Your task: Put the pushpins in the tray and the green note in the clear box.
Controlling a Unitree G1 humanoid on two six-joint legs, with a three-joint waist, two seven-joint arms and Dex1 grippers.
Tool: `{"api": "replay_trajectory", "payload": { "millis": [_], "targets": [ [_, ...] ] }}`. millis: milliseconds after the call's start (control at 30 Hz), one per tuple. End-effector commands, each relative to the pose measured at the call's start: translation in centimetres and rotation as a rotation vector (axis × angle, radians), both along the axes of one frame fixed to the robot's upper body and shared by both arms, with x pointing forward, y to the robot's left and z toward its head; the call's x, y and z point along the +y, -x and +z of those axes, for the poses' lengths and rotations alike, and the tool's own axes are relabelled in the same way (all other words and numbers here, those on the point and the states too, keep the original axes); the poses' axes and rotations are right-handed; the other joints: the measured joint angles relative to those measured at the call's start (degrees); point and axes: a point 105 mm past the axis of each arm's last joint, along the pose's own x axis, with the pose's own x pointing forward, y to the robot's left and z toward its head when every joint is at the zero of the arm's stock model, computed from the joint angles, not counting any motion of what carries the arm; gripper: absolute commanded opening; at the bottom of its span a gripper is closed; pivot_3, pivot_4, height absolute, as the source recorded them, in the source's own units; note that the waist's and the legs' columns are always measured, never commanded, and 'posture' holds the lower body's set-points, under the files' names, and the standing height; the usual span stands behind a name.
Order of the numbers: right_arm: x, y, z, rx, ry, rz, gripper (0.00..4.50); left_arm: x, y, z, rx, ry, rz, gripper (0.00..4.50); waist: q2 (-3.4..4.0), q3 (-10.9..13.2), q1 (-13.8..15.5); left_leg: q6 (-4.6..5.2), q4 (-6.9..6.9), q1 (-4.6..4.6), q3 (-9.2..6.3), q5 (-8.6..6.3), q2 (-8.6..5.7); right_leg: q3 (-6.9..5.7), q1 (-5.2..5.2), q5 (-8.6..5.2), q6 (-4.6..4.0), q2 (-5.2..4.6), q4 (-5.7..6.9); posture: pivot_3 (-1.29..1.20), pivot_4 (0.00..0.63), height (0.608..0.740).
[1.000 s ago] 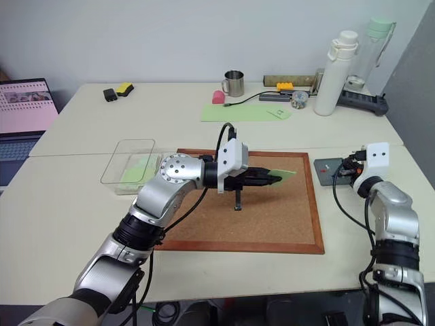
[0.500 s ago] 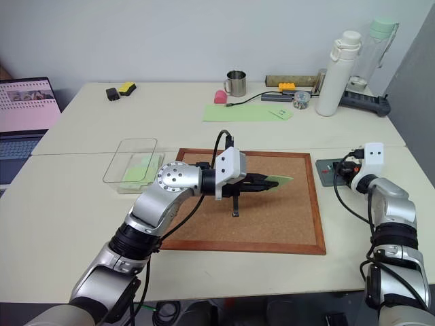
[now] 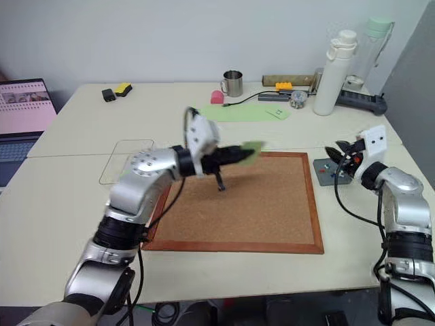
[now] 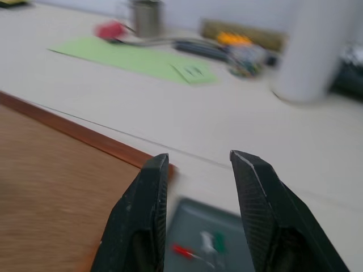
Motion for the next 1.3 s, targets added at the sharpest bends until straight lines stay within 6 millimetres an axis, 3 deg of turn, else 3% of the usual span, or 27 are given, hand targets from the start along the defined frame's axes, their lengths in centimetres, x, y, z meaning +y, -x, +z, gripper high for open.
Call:
{"api": "replay_trajectory", "payload": {
  "millis": [33, 133, 300, 500, 733, 1067, 1200, 1300],
  "targets": [
    [6.3, 3.7, 3.6, -0.089, -0.062, 0.254, 1.78, 8.5, -3.0, 2.4, -0.034, 0.086, 0.421, 0.0, 0.0, 0.0, -0.12, 0.0, 0.0, 0.0, -0.03, 0.0, 0.04, -0.01, 0.0, 0.0, 0.0, 0.05, -0.01, 0.0, 0.15, 0.74],
    [9.7, 5.7, 4.0, -0.067, -0.101, 0.379, 1.78, 13.3, -3.5, 2.0, -0.054, 0.052, 0.645, 0.0, 0.0, 0.0, -0.09, 0.0, 0.0, 0.03, -0.08, 0.0, 0.05, -0.03, 0.0, 0.0, 0.0, 0.06, 0.04, 0.0, 0.15, 0.74],
    [14.2, 7.9, 4.4, -0.021, -0.131, 0.554, 1.78, 18.0, -3.3, 1.0, -0.064, 0.024, 0.869, 0.0, -0.04, 0.02, 0.99, -0.03, 0.01, -0.03, -0.11, 0.01, 0.04, -0.15, 0.0, 0.0, 0.0, -0.05, 0.01, 0.0, 0.15, 0.74],
    [16.7, 8.9, 4.4, -0.005, -0.134, 0.651, 1.78, 20.7, -3.3, -1.6, 0.022, 0.023, 1.001, 0.0, -0.07, 0.03, 1.77, -0.04, 0.11, -0.14, -0.25, 0.01, -0.04, -0.36, 0.0, 0.01, -0.01, -0.17, 0.02, 0.0, 0.15, 0.74],
    [18.0, 9.6, 3.7, 0.008, -0.115, 0.7, 1.78, 21.7, -3.3, -4.7, 0.113, -0.018, 1.048, 0.0, -0.07, 0.03, 1.45, -0.03, 0.08, -0.13, -0.28, 0.01, -0.01, -0.39, -0.02, 0.01, -0.01, -0.12, 0.04, 0.0, 0.15, 0.74],
    [17.3, 8.9, 3.5, 0.011, -0.123, 0.632, 1.8, 21.2, -3.0, -3.5, 0.099, 0.034, 0.981, 1.72, -0.08, 0.03, 1.46, -0.03, 0.08, -0.14, -0.29, 0.01, -0.01, -0.41, -0.02, 0.01, -0.01, -0.13, 0.04, 0.0, 0.15, 0.74],
    [16.3, 8.3, 3.9, 0.011, -0.14, 0.581, 1.8, 20.6, -2.4, -1.7, 0.074, 0.036, 0.916, 2.59, -0.08, 0.03, 1.42, -0.03, 0.08, -0.15, -0.29, 0.01, 0.0, -0.41, -0.02, 0.01, -0.01, -0.13, 0.04, 0.0, 0.15, 0.74],
    [15.6, 7.9, 3.8, 0.013, -0.131, 0.554, 1.8, 19.1, -2.1, 0.0, 0.069, 0.033, 0.803, 3.18, -0.09, 0.03, 1.41, -0.03, 0.06, -0.15, -0.29, 0.01, 0.0, -0.41, -0.02, 0.01, -0.01, -0.12, 0.03, 0.0, 0.15, 0.74]
  ]
}}
